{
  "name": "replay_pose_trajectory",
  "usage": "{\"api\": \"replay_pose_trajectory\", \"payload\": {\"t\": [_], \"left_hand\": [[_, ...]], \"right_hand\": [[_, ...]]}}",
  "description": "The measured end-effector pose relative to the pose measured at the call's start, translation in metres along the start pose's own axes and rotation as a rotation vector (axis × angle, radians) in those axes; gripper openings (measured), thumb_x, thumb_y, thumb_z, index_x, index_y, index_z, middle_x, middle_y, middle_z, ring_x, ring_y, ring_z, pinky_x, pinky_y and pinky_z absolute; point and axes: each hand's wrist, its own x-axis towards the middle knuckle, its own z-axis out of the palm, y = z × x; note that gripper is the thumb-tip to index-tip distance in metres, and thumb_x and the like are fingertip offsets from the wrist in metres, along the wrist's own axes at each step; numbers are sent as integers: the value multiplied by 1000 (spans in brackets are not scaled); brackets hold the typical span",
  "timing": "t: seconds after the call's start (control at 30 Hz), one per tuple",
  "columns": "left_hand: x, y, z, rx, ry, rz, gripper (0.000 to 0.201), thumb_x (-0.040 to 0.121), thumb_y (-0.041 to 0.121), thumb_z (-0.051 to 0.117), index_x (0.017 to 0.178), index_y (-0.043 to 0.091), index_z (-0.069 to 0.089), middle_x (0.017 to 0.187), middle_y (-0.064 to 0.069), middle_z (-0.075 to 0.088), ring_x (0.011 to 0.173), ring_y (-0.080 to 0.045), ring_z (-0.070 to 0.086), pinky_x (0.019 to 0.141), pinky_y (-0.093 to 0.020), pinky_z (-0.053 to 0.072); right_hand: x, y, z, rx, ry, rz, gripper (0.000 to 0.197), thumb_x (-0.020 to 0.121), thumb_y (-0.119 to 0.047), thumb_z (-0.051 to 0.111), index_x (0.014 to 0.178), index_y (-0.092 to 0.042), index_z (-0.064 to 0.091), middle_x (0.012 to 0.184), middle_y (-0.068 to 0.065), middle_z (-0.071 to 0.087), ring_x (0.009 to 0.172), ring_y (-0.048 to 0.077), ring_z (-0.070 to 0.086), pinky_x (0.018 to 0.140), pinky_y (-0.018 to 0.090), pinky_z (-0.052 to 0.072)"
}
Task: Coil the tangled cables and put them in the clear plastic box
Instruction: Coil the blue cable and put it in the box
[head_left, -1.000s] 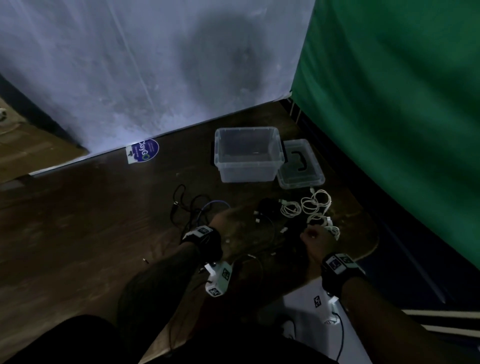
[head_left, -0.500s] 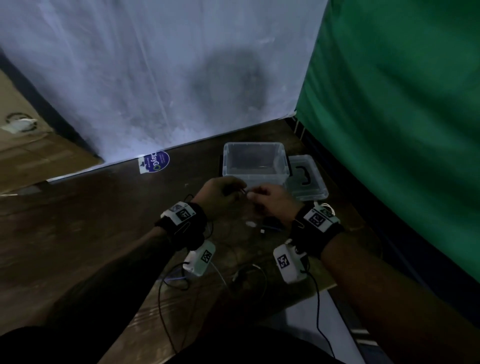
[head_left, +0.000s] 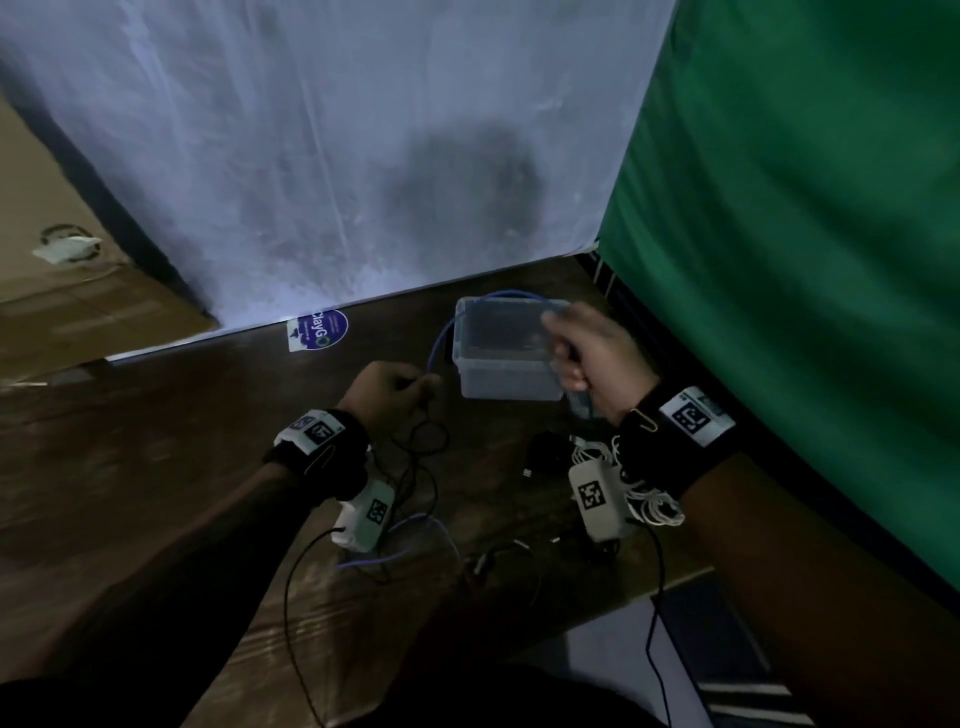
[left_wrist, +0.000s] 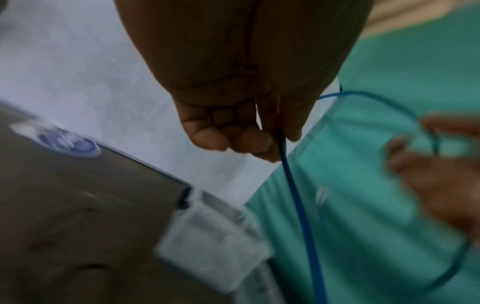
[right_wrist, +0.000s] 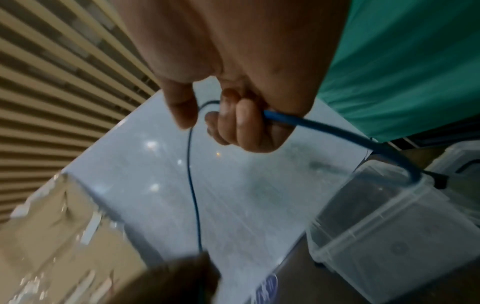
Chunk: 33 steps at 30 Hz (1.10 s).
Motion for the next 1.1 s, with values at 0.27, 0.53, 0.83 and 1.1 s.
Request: {"api": "replay_pose_trajectory", "payload": {"t": [0.27,0.53,0.83,1.1], "left_hand": [[6,51,-7,-362,41,93,25,87,24,69,63,21,71,52,5,63,49,-8,54,49,-20,46],[-7,-2,21,-325,-296,-273,27,95,47,52,94,24,66,93,-10,69,73,-18,63,63,-27,49],[-37,6,44,-285,-472,-361,53,90,59,49,62,17,67,64,-1,66,58,-12,60,64,-23,46],[0,26,-10,-662,-47,-154,37,98,28,51,65,22,68,51,8,45,47,-10,38,45,-22,27]], "right_hand": [[-4,55,65,-451,-256,115,10,92,-29,66,87,-22,71,86,2,71,83,17,66,83,37,52],[-5,38,40,-337,-68,82,43,100,-39,50,61,-21,59,55,-5,52,53,7,51,58,25,41],[22,9,-45,-101,555,-102,42,102,-33,46,63,-21,52,53,-3,49,41,9,39,42,21,31],[1,22,-45,-672,55,86,24,98,-22,57,74,-16,61,56,-5,56,41,-3,49,50,17,38]]}}
